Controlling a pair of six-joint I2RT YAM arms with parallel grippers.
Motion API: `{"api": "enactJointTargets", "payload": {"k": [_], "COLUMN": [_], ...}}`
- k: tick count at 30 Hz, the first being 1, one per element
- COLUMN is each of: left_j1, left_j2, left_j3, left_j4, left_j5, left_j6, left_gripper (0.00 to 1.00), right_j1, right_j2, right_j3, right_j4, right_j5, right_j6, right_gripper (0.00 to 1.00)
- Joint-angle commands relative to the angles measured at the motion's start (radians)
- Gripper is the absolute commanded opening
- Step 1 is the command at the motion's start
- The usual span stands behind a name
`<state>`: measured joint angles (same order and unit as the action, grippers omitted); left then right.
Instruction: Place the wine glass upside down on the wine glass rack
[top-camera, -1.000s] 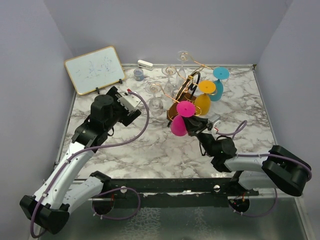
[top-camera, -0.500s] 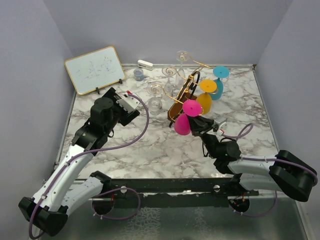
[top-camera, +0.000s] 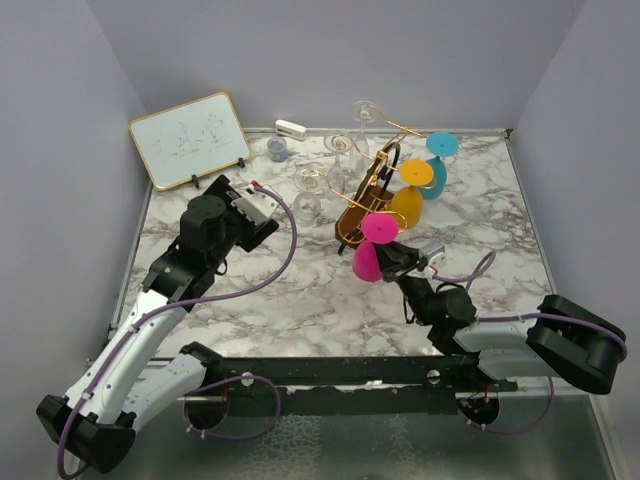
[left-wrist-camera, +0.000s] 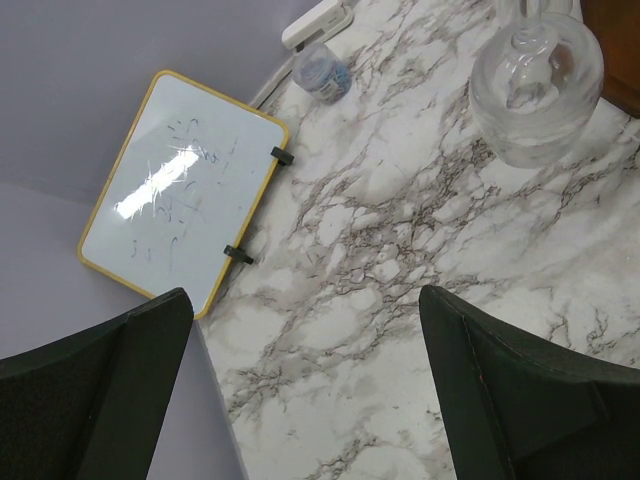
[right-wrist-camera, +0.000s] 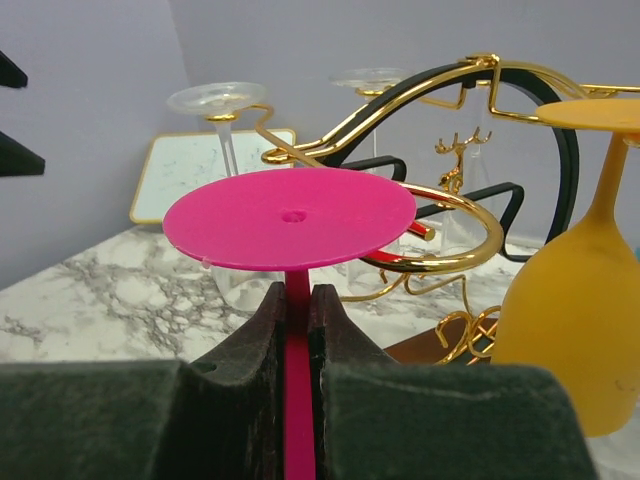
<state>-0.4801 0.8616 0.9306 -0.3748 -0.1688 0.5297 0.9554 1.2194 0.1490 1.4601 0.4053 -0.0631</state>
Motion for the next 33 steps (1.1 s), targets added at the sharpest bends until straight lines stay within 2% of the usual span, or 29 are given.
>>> {"api": "enactJointTargets", "payload": {"k": [1,10,25,33], "left_j1": [-0.005,-0.001,0.001,0.007], "left_j2": [-0.021,-0.017,-0.012,-0.004], "left_j3": [-0.005,-0.008,-0.016,-0.002], "left_j4": [0.026,0.031,0.038,0.030], "left_j5": [-0.026,-0.026,-0.020,-0.011], "left_j6": [-0.009,-0.010,-0.009,-0.014], "left_gripper": [0.99,0.99,0.99,0.99], "right_j1": [0.006,0.002,-0.004,-0.045], "right_j2": [0.105,0.157,-0.016,-0.065], "right_j3": [-0.032,0.034,-0.067,-0.054], "right_j4": [0.294,0.321,0.317,0.318], "right_j5": [0.053,0.025,-0.207,-0.243], "right_j6": [-0.098,-0.197,-0.177,-0.138], "right_gripper": [0.01,0.01,0.01,0.01]}}
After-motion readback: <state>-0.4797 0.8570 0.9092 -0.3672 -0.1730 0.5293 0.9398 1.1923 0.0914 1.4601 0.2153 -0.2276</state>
